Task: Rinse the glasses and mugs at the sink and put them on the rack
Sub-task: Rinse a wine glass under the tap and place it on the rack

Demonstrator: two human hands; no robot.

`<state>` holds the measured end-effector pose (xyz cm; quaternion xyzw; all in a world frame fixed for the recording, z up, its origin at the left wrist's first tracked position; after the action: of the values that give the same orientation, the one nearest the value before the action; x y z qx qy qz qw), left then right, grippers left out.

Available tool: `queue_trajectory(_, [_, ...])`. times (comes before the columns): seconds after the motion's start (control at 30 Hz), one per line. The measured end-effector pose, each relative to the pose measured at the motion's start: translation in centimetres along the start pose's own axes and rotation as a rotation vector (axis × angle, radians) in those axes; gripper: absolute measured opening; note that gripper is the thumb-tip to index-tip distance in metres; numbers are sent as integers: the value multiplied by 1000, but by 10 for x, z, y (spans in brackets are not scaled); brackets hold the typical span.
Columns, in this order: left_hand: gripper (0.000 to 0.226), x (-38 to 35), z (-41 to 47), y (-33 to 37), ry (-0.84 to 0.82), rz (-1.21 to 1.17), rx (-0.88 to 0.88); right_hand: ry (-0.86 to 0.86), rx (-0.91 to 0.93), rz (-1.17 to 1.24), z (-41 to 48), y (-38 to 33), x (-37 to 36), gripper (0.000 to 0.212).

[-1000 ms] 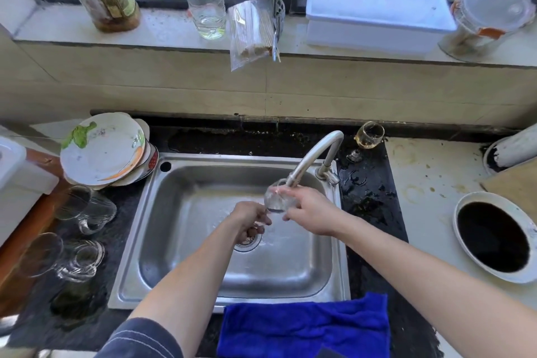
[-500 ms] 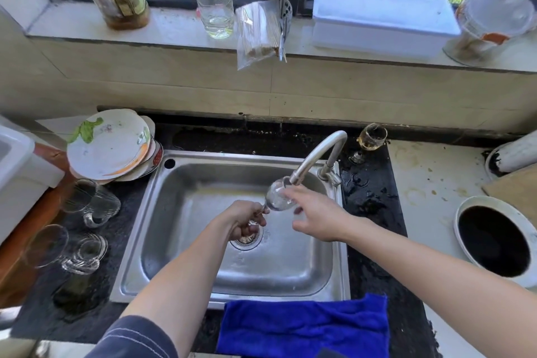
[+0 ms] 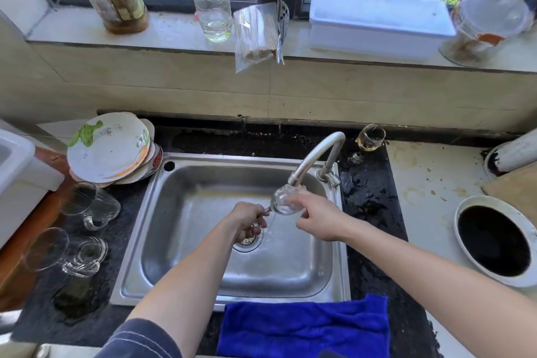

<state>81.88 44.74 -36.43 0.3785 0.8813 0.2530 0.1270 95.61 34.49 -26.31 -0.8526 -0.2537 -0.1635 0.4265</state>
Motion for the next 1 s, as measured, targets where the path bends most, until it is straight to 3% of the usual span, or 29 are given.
queue_trajectory(0.1, [19, 1, 0, -3, 13, 28, -5, -131, 24, 178, -2, -3, -7, 50])
queue_trajectory(0.2, [19, -2, 0, -2, 22, 4, -10, -8, -5, 215, 1, -2, -1, 51])
queue_trajectory(0.27, [17, 0, -1, -1, 49, -3, -16, -55, -39, 183, 2, -2, -4, 49])
queue_trajectory(0.33, [17, 0, -1, -2, 59, -2, -23, -127, -12, 326, 1, -6, -6, 47])
queue_trajectory(0.43, [17, 1, -2, -2, 95, -28, -24, 3, -29, 333, 5, -2, -1, 52])
queue_trajectory(0.5, [14, 4, -2, -1, 131, -34, -31, -62, -55, 263, 5, 0, -7, 47])
queue_trajectory(0.57, [14, 6, -4, -3, 151, -49, -39, -146, -32, 447, 5, -2, -12, 35])
queue_trajectory(0.6, [15, 7, -5, -3, 159, -68, -45, -105, -13, 583, 6, -3, -10, 26])
queue_trajectory(0.67, [15, 9, -8, -1, 187, -103, -58, 158, -17, 712, 10, 3, -2, 16])
queue_trajectory(0.73, [11, 12, -10, 4, 207, -102, -65, 360, -44, 592, 16, 10, 0, 11])
queue_trajectory(0.83, [9, 9, -19, 8, 176, -88, -80, 351, -95, 450, 25, 18, -8, 16])
queue_trajectory(0.93, [15, 4, -29, 12, 155, -75, -145, 484, -184, 370, 28, 22, 1, 30])
queue_trajectory(1.0, [12, 3, -33, 16, 206, -24, -189, 563, -168, -4, 24, 17, 1, 30])
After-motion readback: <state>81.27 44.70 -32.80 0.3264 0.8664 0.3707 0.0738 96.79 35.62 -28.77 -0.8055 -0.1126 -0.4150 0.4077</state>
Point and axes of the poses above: each hand's wrist, its own z-axis towards the middle knuckle, its own x-axis out of the back of the hand, y = z × x, the point moved 4 cm from there along z, towards the middle knuckle, and after that the axes turned 7 degrees about -y, right-handed, at the moved point
